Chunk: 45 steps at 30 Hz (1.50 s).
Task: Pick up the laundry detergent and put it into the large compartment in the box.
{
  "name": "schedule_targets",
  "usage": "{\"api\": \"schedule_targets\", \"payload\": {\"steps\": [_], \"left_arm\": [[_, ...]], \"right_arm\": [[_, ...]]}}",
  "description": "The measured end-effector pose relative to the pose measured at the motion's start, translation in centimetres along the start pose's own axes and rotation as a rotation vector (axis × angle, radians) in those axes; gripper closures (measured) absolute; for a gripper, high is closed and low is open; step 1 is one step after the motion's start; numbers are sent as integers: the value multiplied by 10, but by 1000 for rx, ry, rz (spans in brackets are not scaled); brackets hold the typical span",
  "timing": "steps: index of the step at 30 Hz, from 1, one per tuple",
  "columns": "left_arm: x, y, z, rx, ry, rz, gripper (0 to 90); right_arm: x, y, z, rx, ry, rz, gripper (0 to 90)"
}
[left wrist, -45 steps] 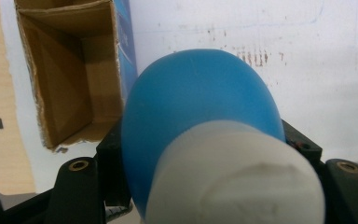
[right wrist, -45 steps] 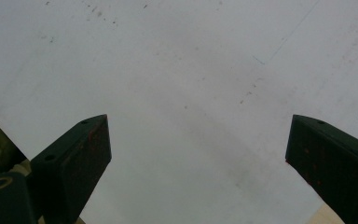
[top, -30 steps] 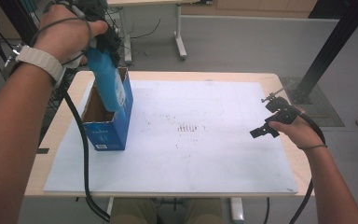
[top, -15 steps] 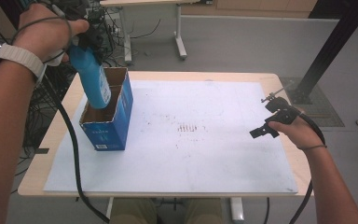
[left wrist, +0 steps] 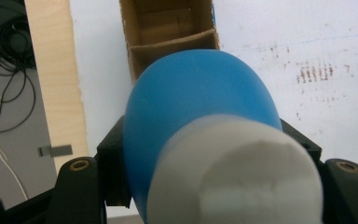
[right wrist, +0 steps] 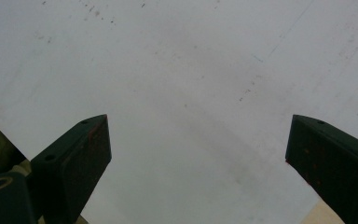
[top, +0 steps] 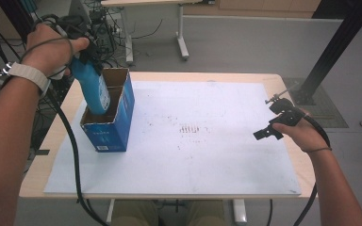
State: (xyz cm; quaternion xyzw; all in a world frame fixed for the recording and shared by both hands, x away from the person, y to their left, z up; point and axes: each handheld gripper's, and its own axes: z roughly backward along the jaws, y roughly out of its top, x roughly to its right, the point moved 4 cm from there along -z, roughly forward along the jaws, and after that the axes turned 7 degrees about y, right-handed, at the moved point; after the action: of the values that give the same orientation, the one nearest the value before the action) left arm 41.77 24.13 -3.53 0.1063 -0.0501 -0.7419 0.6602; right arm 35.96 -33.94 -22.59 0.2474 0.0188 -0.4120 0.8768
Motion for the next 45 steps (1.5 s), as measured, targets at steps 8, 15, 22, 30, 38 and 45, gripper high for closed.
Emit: {"api": "schedule_targets", "payload": {"steps": [8,15,22,30,38,45], "left_arm": [[-1,-1,-30,-13,-4,-4,362],[2,-5,-60,-7,-4,-10,363],[5,-8,-86,-20,-8,-14,363],[10,-11,-116,-33,5,-18,363],[9,-13,-137,-47,-2,-24,363],[11,-12,-151,-69,1,-36,363]], "right_arm": [[-1,0,-5,-6,4,-8,63],[-1,-1,-8,-8,5,-5,63],[-2,0,-11,-15,11,-11,63],[-1,-2,-15,-22,14,-17,63],[-1,-1,-18,-25,16,-16,63],[-1,-3,-19,-26,17,-24,63]]}}
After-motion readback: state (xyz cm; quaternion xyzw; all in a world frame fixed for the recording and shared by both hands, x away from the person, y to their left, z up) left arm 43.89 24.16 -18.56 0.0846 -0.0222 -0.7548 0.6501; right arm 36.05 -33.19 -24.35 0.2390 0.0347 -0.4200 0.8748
